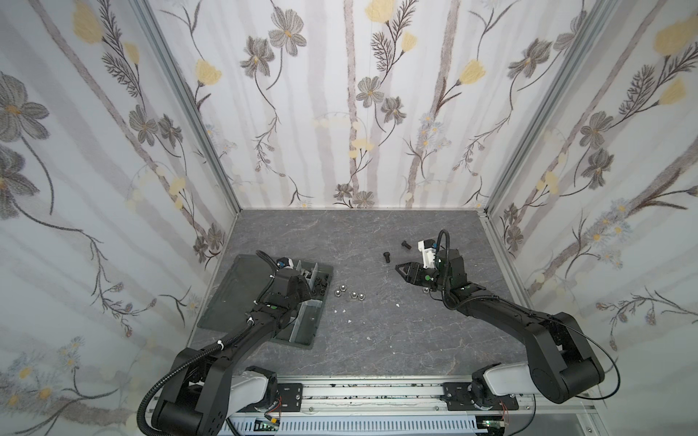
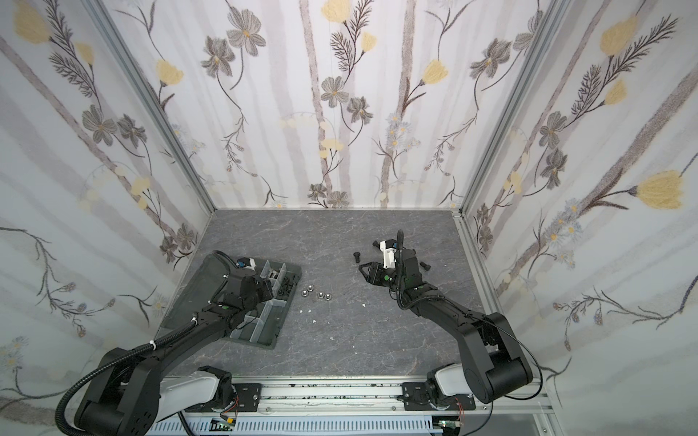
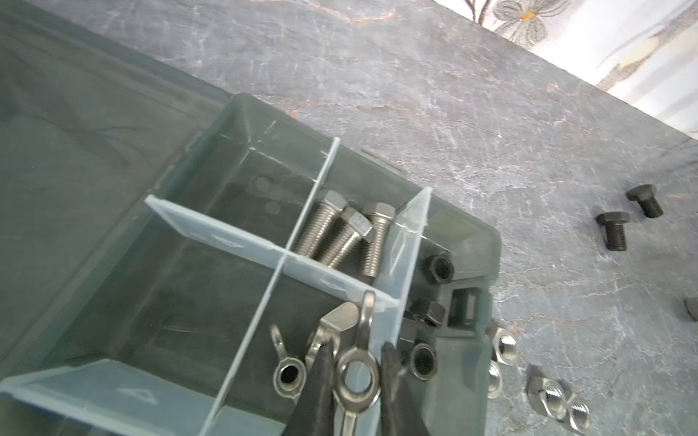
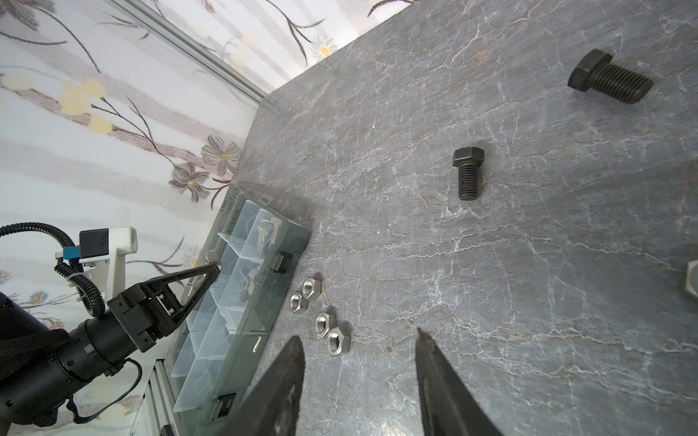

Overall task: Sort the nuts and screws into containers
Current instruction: 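Open the left gripper into the box while the right gripper moves toward the nuts, then lower the right gripper onto a silver wing nut and close on it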

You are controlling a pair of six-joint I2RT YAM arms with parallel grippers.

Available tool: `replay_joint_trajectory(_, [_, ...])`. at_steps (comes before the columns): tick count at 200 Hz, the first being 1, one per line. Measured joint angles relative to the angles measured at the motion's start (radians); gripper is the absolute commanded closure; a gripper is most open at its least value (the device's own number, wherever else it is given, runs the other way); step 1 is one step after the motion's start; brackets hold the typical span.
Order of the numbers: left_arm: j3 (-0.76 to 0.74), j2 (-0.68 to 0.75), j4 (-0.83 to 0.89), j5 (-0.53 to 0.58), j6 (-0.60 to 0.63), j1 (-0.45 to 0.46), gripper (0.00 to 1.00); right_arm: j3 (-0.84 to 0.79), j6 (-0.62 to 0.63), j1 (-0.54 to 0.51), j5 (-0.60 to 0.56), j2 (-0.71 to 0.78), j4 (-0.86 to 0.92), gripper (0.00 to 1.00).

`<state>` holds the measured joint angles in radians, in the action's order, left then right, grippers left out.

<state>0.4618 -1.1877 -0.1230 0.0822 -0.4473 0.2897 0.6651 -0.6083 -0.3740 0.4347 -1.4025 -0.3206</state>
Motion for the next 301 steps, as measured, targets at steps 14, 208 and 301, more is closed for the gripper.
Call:
replay_joint_trajectory(14, [0.001,-0.008,-0.008,-0.004,-0.005,-0.015,0.91,0.004,0.005,-0.002,0.000,-0.004,0.005,0.51])
replay_joint_trajectory(208, [0.061,-0.013,-0.029,-0.090,-0.021,-0.081,0.38,0.070,0.084,-0.005,-0.082,-0.001,0.130,0.39])
replay_joint_trajectory(301, [0.215,0.190,0.092,-0.124,-0.022,0.050,0.07,-0.024,0.081,0.215,-0.197,0.084,0.224,0.34])
